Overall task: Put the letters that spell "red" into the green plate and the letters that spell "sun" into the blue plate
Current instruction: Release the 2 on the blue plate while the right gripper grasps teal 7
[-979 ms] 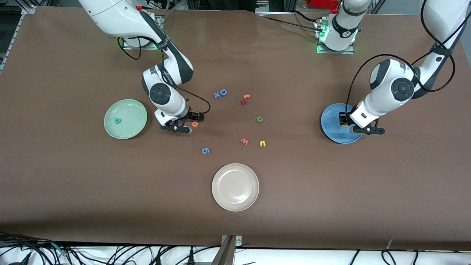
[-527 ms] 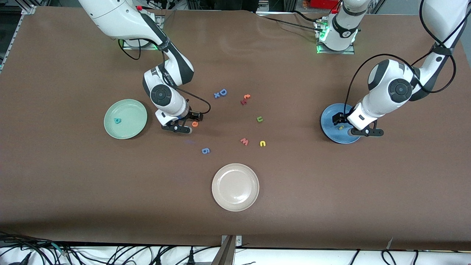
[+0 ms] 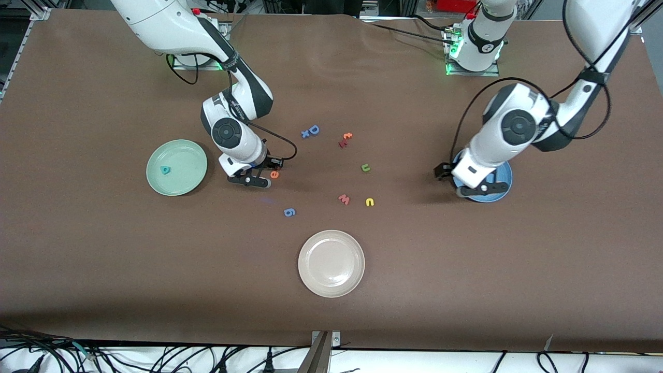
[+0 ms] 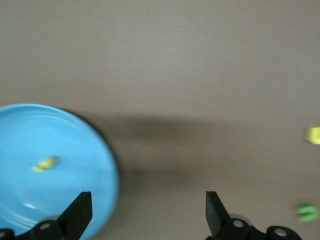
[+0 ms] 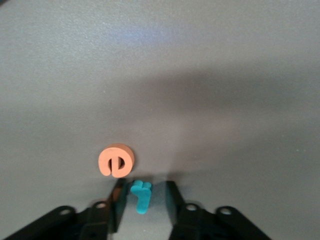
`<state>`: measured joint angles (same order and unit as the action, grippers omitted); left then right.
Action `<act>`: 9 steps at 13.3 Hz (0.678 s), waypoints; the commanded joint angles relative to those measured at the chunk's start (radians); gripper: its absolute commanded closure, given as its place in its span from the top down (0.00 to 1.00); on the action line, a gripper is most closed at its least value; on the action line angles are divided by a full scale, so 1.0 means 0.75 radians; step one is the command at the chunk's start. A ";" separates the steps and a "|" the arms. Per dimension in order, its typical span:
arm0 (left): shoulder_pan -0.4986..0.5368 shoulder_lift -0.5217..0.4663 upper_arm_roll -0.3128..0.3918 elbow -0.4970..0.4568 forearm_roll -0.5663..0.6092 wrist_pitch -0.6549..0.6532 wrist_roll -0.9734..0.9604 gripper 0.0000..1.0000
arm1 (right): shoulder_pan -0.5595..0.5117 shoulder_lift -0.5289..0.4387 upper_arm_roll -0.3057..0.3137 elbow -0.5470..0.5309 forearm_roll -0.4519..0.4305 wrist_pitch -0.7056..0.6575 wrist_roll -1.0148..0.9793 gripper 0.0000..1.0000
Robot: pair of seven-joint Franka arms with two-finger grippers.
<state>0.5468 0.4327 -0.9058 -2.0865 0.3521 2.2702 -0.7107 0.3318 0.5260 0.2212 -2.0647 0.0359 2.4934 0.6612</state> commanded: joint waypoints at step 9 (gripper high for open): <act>-0.817 0.410 0.490 0.595 0.044 -0.037 -0.449 1.00 | -0.007 -0.071 -0.017 0.047 -0.013 -0.219 -0.024 0.00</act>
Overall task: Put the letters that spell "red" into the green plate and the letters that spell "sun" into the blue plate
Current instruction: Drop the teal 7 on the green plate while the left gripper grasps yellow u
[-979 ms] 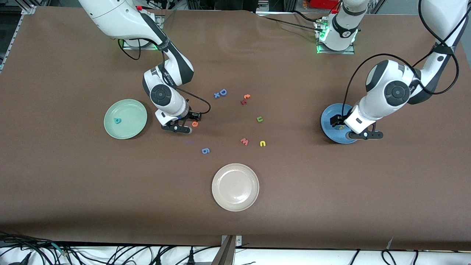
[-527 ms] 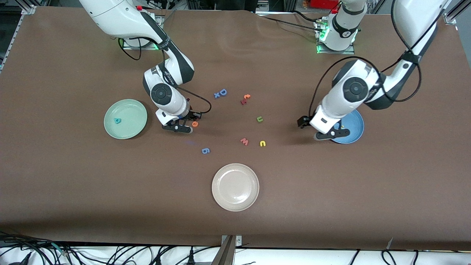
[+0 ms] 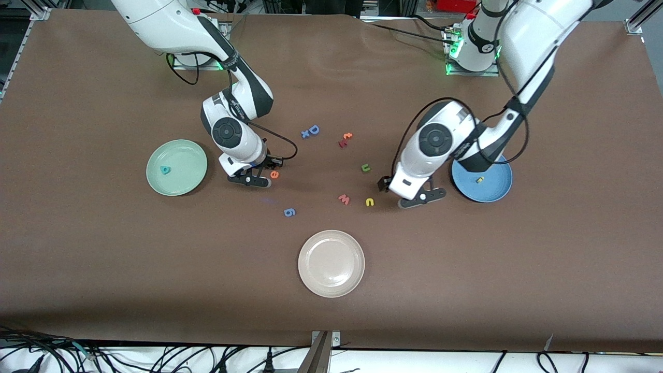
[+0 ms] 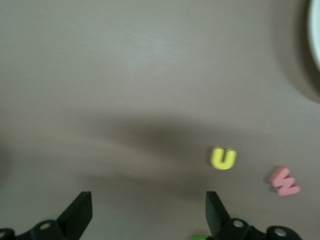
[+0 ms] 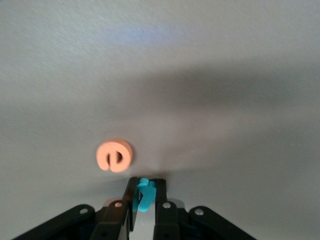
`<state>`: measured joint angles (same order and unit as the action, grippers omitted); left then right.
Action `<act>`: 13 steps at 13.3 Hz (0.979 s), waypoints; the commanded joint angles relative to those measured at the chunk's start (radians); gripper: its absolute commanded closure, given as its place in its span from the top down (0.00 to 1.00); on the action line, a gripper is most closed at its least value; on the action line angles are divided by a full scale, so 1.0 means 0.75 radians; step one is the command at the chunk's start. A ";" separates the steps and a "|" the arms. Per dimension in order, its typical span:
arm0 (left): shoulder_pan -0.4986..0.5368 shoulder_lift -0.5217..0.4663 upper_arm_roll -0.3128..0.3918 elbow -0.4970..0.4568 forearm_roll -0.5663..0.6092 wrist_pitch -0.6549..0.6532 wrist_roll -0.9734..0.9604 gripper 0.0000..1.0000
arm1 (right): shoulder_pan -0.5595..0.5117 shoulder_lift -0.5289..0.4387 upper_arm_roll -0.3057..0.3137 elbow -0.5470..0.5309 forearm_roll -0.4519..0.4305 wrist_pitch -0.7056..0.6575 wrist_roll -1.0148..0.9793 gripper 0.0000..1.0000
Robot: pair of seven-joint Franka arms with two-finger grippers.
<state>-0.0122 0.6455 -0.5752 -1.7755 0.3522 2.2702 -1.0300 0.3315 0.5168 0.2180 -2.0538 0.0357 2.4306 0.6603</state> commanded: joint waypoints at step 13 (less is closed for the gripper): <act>-0.315 0.352 0.233 0.463 0.036 -0.028 0.107 0.97 | -0.039 -0.108 -0.559 0.106 -0.003 -0.545 -0.737 0.00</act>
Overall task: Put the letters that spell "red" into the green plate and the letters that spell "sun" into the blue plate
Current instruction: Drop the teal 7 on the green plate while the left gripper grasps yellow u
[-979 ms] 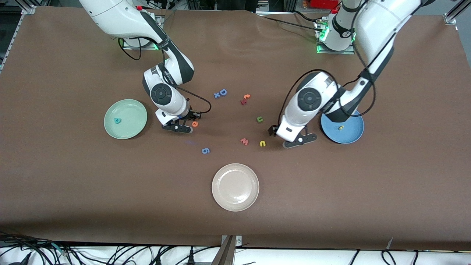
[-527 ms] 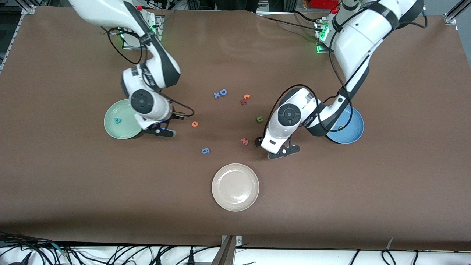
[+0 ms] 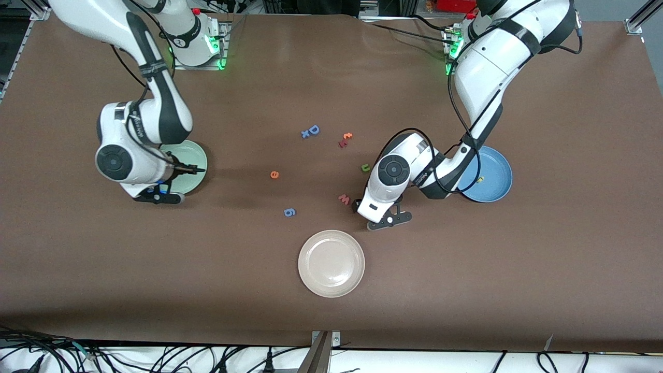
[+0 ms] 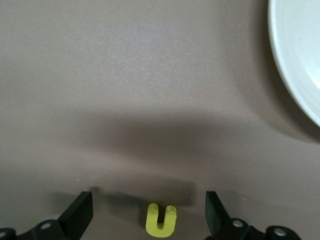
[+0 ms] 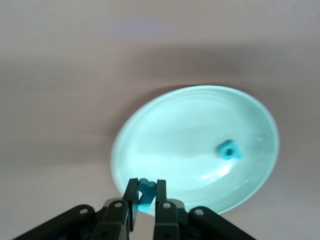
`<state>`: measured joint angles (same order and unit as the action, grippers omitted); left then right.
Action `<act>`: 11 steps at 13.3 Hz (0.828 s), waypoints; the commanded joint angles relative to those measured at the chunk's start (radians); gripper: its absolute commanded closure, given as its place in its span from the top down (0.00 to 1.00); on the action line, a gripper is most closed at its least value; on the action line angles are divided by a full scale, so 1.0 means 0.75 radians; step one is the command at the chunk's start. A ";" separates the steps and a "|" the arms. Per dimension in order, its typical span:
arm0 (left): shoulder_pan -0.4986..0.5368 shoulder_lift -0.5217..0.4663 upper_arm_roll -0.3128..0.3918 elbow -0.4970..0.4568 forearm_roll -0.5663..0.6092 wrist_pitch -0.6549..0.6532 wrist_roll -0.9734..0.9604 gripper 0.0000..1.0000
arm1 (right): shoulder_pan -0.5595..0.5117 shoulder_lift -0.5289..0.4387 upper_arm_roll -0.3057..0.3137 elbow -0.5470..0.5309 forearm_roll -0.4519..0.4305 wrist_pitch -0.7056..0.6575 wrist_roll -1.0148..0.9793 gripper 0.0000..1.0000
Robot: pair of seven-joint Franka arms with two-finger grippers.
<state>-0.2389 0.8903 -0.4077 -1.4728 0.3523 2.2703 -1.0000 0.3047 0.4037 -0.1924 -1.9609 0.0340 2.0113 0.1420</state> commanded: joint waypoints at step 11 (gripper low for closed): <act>-0.035 0.020 -0.002 0.006 0.021 -0.029 0.249 0.93 | -0.059 0.078 -0.007 -0.073 0.004 0.067 -0.081 0.99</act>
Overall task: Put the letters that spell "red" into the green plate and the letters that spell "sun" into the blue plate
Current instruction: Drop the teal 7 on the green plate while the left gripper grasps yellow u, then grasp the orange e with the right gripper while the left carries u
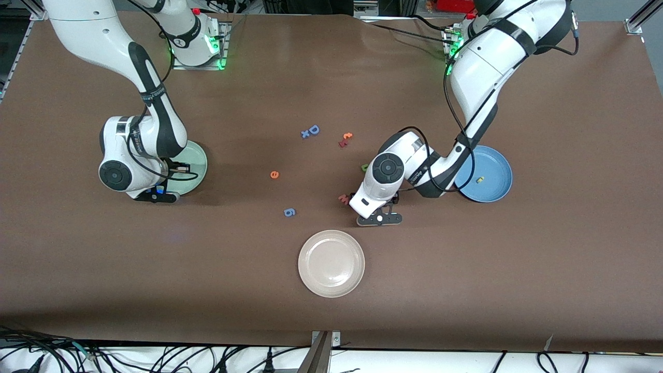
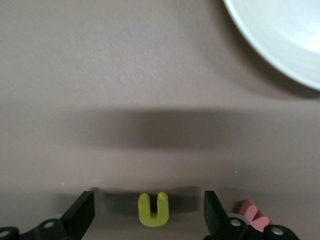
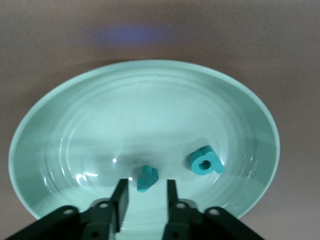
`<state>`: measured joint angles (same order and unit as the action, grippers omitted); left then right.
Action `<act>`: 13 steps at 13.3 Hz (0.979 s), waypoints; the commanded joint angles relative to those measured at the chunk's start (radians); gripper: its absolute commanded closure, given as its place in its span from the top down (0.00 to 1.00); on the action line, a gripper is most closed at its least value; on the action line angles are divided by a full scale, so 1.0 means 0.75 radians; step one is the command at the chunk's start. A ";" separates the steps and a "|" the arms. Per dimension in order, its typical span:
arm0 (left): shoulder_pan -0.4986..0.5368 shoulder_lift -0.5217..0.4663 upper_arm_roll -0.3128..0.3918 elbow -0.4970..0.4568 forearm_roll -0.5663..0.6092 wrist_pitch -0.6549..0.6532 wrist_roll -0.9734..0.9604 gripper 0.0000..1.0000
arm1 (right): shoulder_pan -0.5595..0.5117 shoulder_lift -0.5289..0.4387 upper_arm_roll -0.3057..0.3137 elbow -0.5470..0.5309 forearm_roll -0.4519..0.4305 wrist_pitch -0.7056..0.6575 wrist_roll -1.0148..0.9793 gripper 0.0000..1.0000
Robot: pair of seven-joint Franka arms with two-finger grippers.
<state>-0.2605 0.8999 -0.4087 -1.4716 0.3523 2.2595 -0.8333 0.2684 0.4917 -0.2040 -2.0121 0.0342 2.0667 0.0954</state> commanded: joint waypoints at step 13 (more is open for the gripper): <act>-0.013 0.001 -0.001 -0.016 0.021 -0.022 0.021 0.24 | 0.043 -0.146 0.440 0.093 0.110 0.150 0.535 0.99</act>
<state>-0.2678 0.8900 -0.4122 -1.4698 0.3523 2.2444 -0.8290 0.2882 0.3629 0.1006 -1.9563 0.1010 2.1385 0.4424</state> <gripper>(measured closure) 0.705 0.009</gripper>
